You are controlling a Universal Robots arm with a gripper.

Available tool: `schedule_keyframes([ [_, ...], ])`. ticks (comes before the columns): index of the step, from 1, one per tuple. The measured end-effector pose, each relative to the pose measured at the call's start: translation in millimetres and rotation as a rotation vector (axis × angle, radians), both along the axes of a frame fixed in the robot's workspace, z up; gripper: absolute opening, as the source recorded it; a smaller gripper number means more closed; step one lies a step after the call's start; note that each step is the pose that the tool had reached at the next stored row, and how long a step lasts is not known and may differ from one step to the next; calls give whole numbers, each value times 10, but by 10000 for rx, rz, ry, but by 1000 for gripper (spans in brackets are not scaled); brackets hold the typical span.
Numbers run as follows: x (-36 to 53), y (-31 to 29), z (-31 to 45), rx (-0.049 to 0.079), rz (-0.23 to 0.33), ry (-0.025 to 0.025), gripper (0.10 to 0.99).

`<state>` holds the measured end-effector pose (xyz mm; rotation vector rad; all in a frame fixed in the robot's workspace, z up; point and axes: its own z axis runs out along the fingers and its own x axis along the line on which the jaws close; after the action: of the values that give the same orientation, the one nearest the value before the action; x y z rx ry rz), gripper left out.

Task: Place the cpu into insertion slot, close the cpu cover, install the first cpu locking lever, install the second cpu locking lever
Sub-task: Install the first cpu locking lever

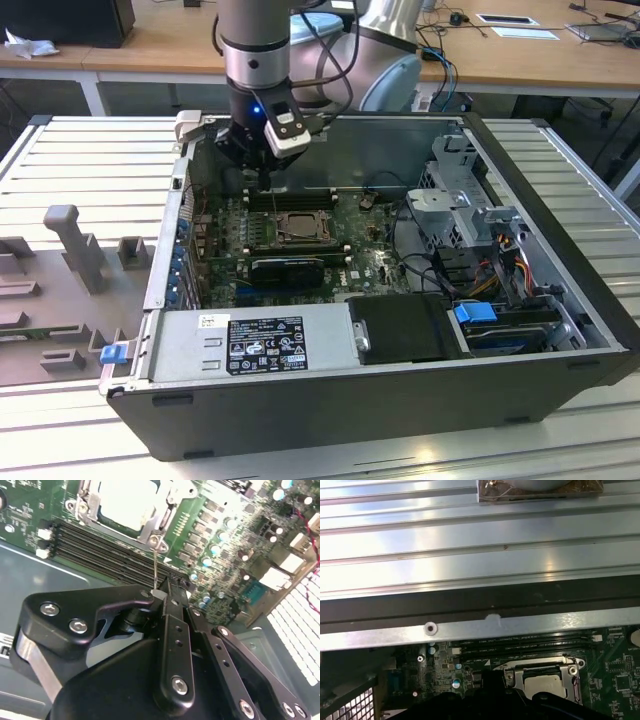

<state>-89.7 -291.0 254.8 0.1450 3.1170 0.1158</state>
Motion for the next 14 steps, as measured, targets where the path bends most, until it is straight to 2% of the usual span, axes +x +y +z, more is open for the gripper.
schedule_keyframes([
  [8, 210, 0, -15, -1, 0, 0, 106],
  [10, 229, 0, -21, 3, 1, -2, 106],
  [11, 229, -1, -22, 35, 0, 0, 106],
  [14, 229, -1, -26, 397, -1, -9, 106],
])
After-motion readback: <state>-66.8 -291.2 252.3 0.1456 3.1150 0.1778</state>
